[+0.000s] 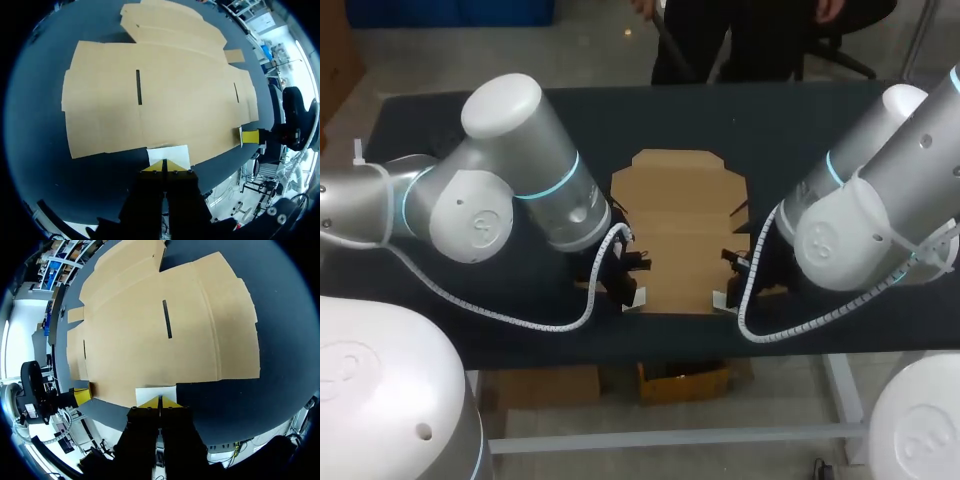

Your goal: Assemble the packaging by folding the flat box into shape, placing the metal phone stand inside, and closing the box properly

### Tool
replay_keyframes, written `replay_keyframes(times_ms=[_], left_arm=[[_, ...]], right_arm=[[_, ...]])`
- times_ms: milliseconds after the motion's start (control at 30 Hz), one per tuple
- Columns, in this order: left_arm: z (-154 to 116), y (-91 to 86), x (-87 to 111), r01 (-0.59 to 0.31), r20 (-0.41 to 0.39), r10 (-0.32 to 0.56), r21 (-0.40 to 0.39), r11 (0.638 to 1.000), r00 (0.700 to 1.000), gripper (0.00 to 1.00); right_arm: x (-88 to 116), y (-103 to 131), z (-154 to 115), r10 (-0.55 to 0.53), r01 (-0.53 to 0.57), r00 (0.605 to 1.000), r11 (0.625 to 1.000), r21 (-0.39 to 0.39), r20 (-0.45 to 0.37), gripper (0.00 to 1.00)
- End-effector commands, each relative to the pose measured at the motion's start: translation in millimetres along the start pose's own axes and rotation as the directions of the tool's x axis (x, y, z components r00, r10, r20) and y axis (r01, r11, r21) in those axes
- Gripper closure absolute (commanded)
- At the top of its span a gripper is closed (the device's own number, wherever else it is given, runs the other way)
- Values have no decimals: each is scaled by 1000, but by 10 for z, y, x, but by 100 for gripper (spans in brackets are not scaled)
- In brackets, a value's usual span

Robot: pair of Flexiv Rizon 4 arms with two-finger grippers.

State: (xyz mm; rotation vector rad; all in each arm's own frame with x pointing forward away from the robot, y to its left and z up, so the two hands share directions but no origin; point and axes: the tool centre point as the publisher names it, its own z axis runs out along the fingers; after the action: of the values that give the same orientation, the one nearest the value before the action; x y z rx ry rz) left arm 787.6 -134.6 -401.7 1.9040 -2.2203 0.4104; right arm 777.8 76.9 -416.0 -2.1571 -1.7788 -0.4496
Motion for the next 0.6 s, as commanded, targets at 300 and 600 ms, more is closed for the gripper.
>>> replay_keyframes(times_ms=[300, 600], left_arm=[[-338, 153, -38, 23, 43, -26, 62, 998, 999, 100], [-607, 214, -138, 54, 67, -61, 106, 993, 996, 100]], right_arm=[[-233, 23, -415, -5, 6, 997, 1000, 12, -78, 100], [-474, 23, -672, 3, -4, 993, 1000, -6, -115, 100]])
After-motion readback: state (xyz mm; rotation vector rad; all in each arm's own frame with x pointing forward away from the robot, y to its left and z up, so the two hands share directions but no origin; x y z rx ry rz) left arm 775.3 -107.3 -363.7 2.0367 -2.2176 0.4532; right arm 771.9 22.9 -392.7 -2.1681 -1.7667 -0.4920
